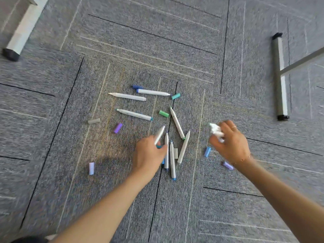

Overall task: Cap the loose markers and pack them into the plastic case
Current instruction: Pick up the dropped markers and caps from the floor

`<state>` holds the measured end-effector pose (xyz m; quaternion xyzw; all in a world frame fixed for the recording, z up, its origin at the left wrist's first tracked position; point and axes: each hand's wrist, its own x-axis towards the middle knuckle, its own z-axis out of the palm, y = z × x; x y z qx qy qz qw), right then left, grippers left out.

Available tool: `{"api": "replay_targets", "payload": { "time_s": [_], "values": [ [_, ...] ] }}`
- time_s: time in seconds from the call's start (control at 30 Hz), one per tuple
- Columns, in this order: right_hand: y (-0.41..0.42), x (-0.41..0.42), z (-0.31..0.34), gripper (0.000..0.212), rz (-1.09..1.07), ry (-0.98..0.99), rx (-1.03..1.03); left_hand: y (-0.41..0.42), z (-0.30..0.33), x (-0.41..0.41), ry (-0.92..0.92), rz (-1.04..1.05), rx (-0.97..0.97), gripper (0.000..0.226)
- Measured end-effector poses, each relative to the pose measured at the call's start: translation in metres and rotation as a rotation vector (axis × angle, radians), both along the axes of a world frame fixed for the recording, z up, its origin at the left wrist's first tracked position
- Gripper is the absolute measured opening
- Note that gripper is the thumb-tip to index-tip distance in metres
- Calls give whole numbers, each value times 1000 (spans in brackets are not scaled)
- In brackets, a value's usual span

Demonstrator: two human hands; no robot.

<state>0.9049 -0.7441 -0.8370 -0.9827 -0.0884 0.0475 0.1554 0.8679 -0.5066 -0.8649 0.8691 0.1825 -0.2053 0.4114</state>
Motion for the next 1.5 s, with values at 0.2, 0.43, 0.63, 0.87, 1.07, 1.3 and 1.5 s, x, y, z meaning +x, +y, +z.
{"api": "replay_targets", "payload": {
  "time_s": [0.2, 0.43, 0.63, 0.87, 1.07, 1.3, 1.5],
  "values": [
    [17, -15, -12, 15, -407, 271, 164, -34, 0, 1, 39, -111, 203, 28],
    [49, -17, -26, 23, -769, 522, 421, -40, -5, 3, 74, -173, 310, 30],
    [71, -19, -36, 31, -741, 545, 304, -34, 1, 12, -44, -128, 126, 23],
    [92, -14, -41, 24, -749, 523, 277, 38, 23, 38, 93, 387, -293, 31],
    [92, -15, -39, 21, -783, 397, 421, 76, 22, 35, 207, 698, -718, 23],
    [94, 16, -32, 24, -807, 322, 530, 96, 18, 38, 234, 834, -858, 22],
    [117, 42, -39, 27, -609, 452, 268, 97, 19, 49, 162, 849, -742, 15]
  ]
}}
